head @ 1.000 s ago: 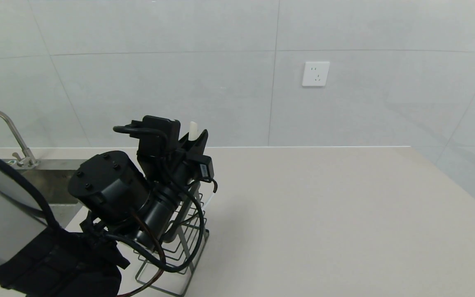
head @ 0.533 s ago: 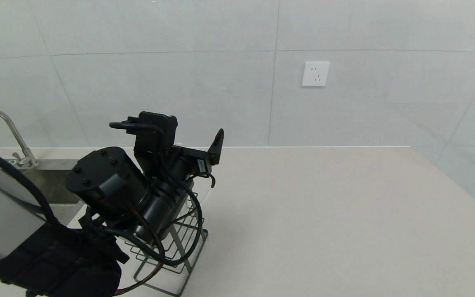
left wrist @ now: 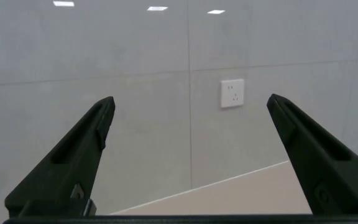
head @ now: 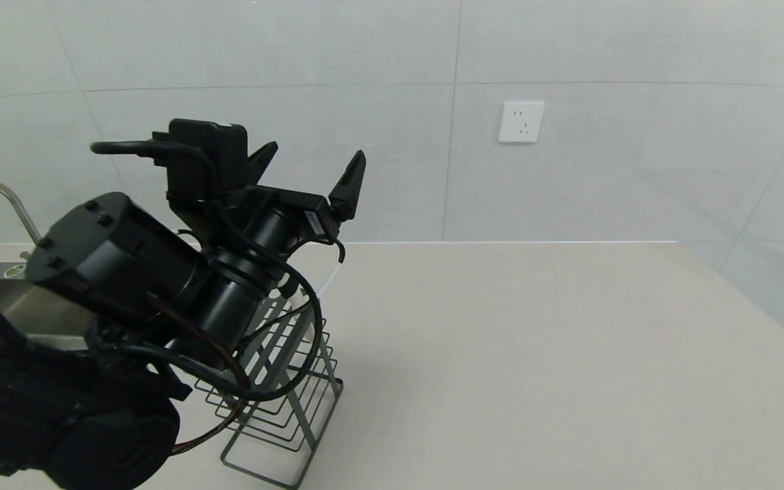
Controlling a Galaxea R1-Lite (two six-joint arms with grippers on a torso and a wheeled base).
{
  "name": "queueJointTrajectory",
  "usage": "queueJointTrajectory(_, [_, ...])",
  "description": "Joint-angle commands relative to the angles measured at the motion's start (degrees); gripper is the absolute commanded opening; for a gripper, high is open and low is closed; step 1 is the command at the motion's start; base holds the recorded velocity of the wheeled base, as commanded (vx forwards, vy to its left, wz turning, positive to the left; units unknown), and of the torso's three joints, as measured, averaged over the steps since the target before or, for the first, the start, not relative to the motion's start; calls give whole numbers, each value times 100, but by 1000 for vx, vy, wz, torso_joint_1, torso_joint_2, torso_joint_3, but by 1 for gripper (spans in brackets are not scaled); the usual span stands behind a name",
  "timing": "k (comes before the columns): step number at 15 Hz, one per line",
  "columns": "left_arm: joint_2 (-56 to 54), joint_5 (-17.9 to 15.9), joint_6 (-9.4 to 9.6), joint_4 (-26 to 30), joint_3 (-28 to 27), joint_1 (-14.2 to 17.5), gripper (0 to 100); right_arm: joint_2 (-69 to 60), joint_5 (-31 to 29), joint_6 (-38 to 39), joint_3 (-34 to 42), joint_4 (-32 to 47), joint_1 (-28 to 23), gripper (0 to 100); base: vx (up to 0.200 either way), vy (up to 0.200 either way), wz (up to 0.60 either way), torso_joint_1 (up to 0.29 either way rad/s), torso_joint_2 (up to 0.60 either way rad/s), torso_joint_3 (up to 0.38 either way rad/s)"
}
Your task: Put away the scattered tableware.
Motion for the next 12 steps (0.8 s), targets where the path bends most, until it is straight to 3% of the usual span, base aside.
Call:
queueJointTrajectory(1, [-400, -186, 1, -1, 71, 8, 100, -3, 2, 0, 1, 0, 0, 0, 0, 0, 0, 0, 0, 0])
queueJointTrajectory(5, [-707, -643, -69, 210, 414, 8, 100, -3, 2, 9, 1, 0, 0, 0, 0, 0, 0, 0, 0, 0])
queueJointTrajectory(7, [-1015, -801, -359, 474, 590, 140, 100, -3, 11, 0, 1, 8, 0, 0, 0, 0, 0, 0, 0, 0])
queueJointTrajectory(9, [-1533, -1144, -482, 816, 765, 403, 100, -3, 2, 0, 1, 0, 0, 0, 0, 0, 0, 0, 0, 0])
queueJointTrajectory(12, [-2869, -2093, -1124, 1660, 1249, 1027, 100, -3, 2, 0, 1, 0, 0, 0, 0, 0, 0, 0, 0, 0])
